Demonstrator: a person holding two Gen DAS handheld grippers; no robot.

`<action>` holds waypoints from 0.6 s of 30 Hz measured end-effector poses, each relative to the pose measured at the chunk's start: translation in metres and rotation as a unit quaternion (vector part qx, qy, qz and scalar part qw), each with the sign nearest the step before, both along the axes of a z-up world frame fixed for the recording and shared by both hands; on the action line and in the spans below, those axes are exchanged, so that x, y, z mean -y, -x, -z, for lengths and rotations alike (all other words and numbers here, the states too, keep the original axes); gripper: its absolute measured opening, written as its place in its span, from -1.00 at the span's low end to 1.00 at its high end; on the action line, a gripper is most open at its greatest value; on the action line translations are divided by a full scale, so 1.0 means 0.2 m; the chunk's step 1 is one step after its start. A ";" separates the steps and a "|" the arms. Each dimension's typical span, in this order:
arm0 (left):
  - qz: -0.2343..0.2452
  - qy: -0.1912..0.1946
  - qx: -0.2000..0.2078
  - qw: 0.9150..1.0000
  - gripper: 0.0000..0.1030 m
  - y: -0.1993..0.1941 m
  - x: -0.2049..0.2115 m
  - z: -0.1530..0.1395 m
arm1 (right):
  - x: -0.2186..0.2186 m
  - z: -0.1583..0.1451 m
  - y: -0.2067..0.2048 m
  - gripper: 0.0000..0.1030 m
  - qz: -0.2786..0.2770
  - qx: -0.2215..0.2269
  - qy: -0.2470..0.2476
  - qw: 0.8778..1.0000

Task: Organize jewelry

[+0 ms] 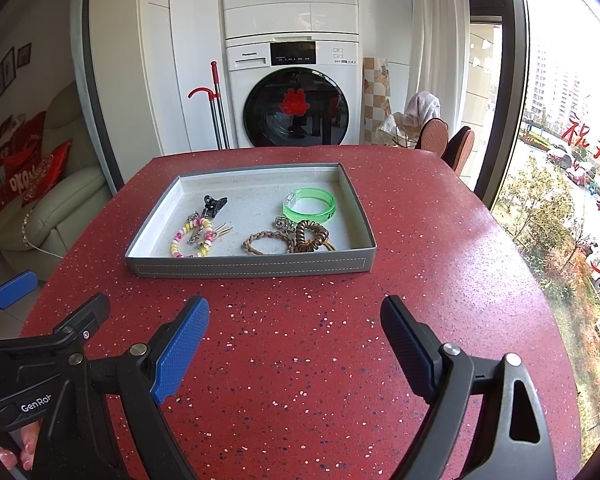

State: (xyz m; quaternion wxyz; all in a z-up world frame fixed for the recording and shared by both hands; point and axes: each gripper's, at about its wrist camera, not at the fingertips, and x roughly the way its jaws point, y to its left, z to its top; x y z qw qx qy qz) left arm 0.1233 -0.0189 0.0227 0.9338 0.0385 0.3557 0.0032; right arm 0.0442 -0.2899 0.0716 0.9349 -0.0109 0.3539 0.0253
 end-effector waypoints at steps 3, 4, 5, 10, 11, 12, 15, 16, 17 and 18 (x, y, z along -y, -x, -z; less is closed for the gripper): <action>0.001 -0.001 -0.001 1.000 1.00 0.00 0.00 0.00 | -0.01 0.00 0.00 0.74 -0.001 -0.001 0.000 1.000; 0.001 -0.002 -0.002 1.000 1.00 0.00 0.00 0.00 | -0.01 0.00 0.00 0.74 -0.001 -0.001 0.000 1.000; 0.001 -0.002 -0.002 1.000 1.00 0.00 0.00 0.00 | -0.01 0.00 0.00 0.74 -0.001 -0.001 0.000 1.000; -0.001 -0.003 0.000 1.000 1.00 0.00 0.00 0.01 | -0.01 0.00 0.01 0.74 -0.002 -0.001 0.001 1.000; -0.001 -0.002 0.000 1.000 1.00 0.00 0.00 0.01 | -0.01 0.01 0.01 0.74 -0.002 -0.001 0.001 1.000; -0.001 -0.002 0.000 1.000 1.00 0.00 0.00 0.01 | -0.01 0.01 0.01 0.74 -0.003 -0.001 0.001 1.000; -0.002 -0.001 -0.001 1.000 1.00 0.00 0.00 0.01 | -0.01 0.00 0.01 0.74 -0.003 -0.001 0.001 1.000; -0.002 0.000 -0.002 1.000 1.00 -0.01 0.00 0.01 | -0.01 0.00 0.01 0.74 -0.004 -0.001 0.001 1.000; -0.002 0.001 -0.003 1.000 1.00 -0.01 0.00 0.00 | -0.01 0.00 0.01 0.74 -0.004 -0.001 0.002 1.000; -0.002 0.001 -0.004 1.000 1.00 -0.01 0.00 0.00 | -0.01 0.00 0.00 0.74 -0.004 -0.001 0.001 1.000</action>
